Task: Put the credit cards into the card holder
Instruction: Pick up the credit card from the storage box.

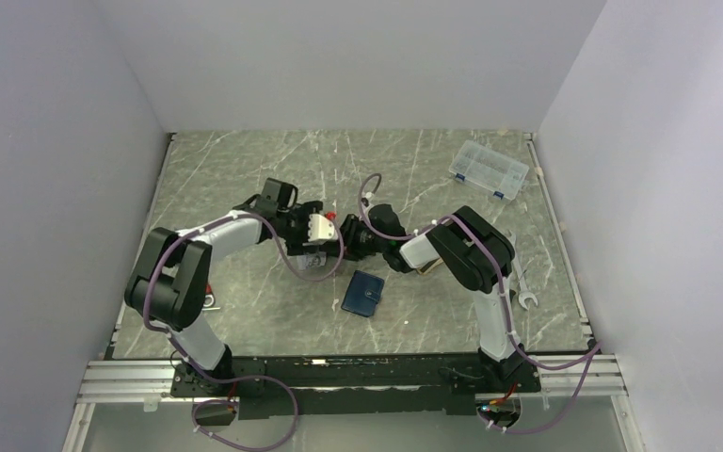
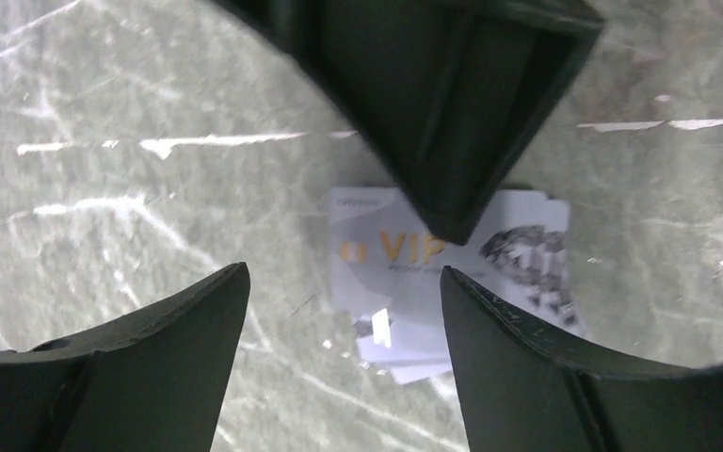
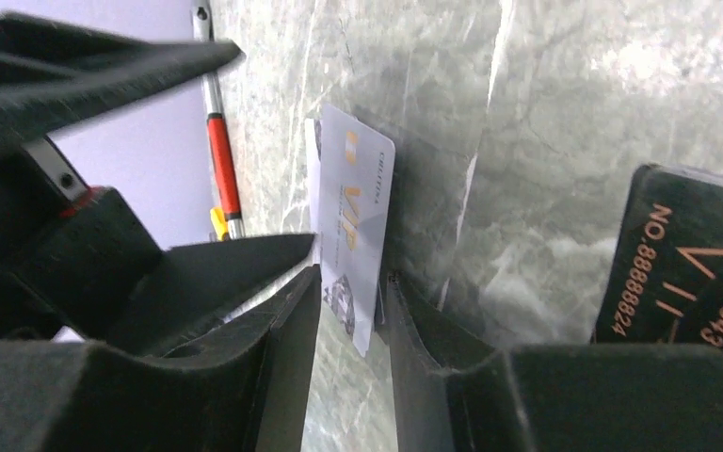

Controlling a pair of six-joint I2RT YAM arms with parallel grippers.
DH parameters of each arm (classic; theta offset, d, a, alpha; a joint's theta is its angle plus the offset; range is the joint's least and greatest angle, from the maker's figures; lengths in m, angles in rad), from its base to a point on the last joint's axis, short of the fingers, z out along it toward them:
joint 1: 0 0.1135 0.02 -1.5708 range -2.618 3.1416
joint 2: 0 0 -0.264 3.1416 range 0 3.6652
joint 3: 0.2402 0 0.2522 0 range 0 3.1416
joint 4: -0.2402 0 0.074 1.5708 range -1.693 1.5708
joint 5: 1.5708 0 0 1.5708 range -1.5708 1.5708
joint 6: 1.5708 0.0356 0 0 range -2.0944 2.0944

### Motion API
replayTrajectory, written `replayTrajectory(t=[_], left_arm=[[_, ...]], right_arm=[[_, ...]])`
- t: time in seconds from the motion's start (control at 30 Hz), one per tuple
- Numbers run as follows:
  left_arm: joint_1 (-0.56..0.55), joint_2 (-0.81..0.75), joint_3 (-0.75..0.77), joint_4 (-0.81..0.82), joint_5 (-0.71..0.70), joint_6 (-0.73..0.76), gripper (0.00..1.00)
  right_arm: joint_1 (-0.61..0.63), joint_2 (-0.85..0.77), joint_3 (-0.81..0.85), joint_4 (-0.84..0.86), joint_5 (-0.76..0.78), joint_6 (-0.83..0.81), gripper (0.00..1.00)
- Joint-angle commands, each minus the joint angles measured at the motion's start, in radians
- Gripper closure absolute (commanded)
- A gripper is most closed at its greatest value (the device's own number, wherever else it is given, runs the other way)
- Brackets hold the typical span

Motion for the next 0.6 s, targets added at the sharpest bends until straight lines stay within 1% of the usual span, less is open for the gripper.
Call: replayTrajectory(t=[0.0, 0.17, 0.33, 0.47, 0.57], left_arm=[[0.082, -0.032, 0.117, -0.095, 0.099, -0.095, 0.2], [0.099, -0.023, 0.109, -0.062, 0.082, -0.077, 0.2], [0.076, 0.022, 0.074, 0.0, 0.048, -0.056, 0.2], [0.069, 0.044, 0.069, 0.013, 0.03, -0.038, 0.2], [0.063, 0.051, 0.068, 0.006, 0.02, -0.027, 0.2]], right_arm=[[0.012, 0.011, 0.027, -0.154, 0.089, -0.074, 0.64], [0.016, 0.011, 0.035, -0.169, 0.103, -0.076, 0.63], [0.018, 0.013, 0.032, -0.175, 0.11, -0.078, 0.67], [0.018, 0.017, 0.025, -0.184, 0.115, -0.08, 0.69], [0.018, 0.008, 0.01, -0.179, 0.126, -0.081, 0.68]])
